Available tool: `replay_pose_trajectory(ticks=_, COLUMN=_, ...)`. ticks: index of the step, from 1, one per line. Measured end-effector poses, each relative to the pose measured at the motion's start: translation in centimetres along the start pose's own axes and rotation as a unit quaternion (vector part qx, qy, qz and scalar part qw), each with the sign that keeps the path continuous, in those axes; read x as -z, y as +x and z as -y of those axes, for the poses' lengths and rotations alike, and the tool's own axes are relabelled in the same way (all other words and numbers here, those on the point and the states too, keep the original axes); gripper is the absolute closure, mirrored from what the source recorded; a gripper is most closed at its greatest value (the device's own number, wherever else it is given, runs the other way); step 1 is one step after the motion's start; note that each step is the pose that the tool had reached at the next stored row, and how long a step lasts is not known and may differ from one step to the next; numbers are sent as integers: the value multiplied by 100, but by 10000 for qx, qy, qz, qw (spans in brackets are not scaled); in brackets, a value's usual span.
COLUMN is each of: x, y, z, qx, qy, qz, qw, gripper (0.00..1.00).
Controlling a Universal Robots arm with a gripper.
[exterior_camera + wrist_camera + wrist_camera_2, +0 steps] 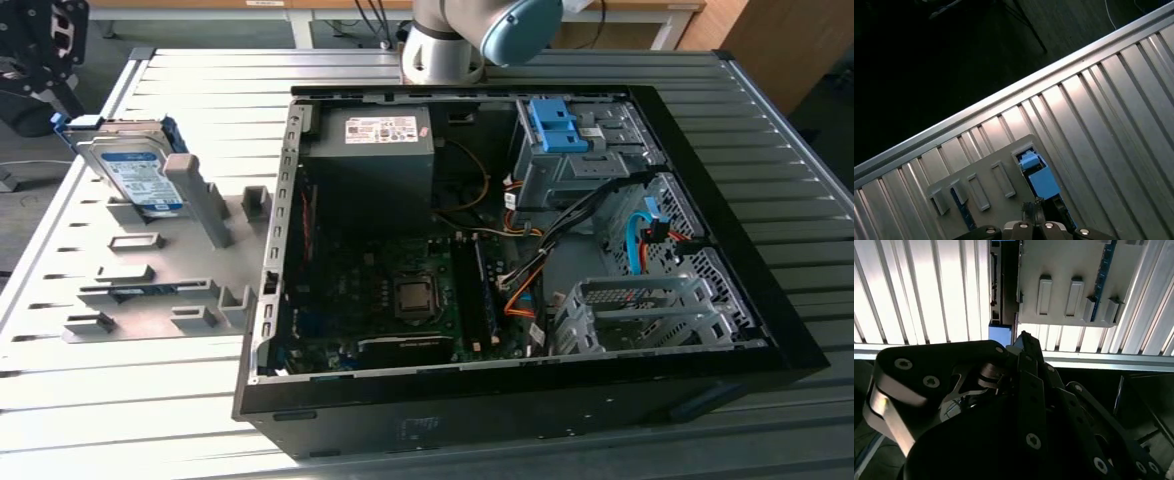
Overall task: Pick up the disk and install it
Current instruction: 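Pick up the disk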
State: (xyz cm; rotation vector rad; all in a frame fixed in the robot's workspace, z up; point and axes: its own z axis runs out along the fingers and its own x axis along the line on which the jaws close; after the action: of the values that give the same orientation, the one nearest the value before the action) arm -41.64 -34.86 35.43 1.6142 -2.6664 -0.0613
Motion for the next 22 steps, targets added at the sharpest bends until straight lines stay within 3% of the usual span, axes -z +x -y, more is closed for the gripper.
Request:
replay_pose_trajectory(ticks=4, x=-6, y=0, z=1, qx=352, qy=-1, qz=-14, qw=9994, gripper=89)
replay_pose_trajectory(ticks=9, x=-20, y=1, z=0, qx=735, qy=7, qz=-27, qw=9973, gripper=89)
replay_pose_trajectory(ticks=14, x=-37, y=18, z=-43, qx=755, qy=101, qz=14, qw=9971, gripper=89)
replay_pose_trajectory(ticks=17, x=-53, y=30, z=-66, qx=789, qy=103, qz=56, qw=9968, gripper=89)
replay_pose_trajectory(ticks=21, x=-65, y=26, z=-68, qx=1149, qy=97, qz=46, qw=9933, gripper=89)
replay_pose_trajectory(ticks=22, x=-66, y=14, z=-74, qx=1168, qy=97, qz=45, qw=9931, gripper=89)
